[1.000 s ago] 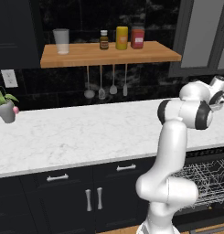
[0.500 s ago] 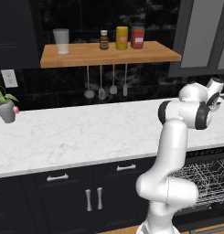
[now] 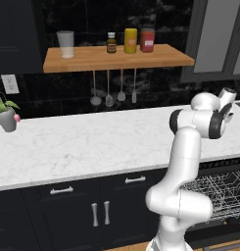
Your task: Pick up the cup and bowl from the counter, place them in the dishwasher, and close the dishwasher door.
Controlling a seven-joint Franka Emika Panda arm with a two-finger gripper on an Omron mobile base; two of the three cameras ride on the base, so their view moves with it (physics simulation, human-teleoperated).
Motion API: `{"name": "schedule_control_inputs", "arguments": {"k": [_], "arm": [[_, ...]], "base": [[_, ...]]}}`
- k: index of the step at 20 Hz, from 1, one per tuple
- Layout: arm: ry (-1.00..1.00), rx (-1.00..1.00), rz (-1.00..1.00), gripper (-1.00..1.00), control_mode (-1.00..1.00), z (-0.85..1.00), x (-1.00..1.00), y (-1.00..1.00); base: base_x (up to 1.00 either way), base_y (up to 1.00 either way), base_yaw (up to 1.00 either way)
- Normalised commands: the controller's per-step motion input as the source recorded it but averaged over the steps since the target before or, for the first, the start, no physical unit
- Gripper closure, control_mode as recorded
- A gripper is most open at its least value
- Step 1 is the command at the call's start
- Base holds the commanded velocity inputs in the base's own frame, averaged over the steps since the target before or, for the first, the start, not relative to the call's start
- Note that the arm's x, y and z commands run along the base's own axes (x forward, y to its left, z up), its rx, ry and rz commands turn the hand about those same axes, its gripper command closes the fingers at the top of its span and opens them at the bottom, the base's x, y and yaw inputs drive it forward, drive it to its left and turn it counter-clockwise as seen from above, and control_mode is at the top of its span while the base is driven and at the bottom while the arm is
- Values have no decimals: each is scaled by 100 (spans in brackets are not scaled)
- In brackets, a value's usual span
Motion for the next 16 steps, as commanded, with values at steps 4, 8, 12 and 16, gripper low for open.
{"name": "schedule_control_inputs", "arguments": {"k": [4, 8, 12, 16], "arm": [[0, 0, 0, -100, -100, -17, 14, -4], [0, 0, 0, -100, -100, -21, 17, -5], [0, 0, 0, -100, -100, -21, 11, -4], [0, 0, 0, -100, -100, -12, 1, 0]], "base": [[0, 0, 0], [0, 0, 0], [0, 0, 0], [0, 0, 0]]}}
